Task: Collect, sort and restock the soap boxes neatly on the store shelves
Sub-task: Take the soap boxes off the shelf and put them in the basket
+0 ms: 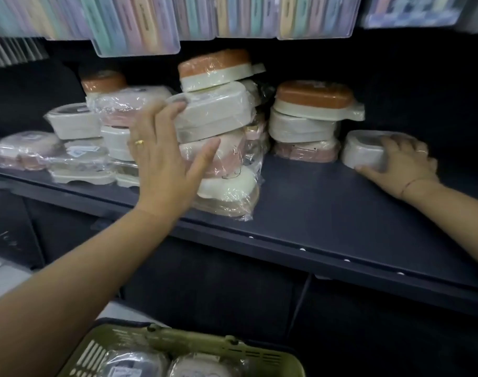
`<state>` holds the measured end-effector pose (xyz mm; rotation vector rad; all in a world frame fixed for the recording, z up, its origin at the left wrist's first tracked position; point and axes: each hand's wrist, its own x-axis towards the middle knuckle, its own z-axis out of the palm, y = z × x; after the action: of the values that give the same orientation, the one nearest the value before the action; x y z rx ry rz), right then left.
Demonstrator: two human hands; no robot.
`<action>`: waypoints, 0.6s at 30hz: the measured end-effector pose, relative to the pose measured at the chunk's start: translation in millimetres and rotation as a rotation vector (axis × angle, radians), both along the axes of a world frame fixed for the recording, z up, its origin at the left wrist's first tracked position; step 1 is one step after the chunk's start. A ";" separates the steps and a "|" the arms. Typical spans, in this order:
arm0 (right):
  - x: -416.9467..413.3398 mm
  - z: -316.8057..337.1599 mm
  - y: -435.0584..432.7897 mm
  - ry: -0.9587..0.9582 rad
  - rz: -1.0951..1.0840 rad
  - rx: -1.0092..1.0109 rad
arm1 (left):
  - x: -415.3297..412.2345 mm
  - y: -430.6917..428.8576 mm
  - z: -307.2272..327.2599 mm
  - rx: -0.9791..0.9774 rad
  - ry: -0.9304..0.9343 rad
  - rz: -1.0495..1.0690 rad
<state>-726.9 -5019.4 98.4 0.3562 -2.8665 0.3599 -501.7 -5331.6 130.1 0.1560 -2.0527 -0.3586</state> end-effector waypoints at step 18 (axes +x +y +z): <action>119.9 24.7 11.1 -0.104 -0.107 -0.184 | -32.4 -44.5 101.4 0.277 -0.742 -0.109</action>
<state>-607.0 -5008.2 123.1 0.1544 -2.9068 0.6338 -534.1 -5376.0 231.6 0.3928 -2.7386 -0.7360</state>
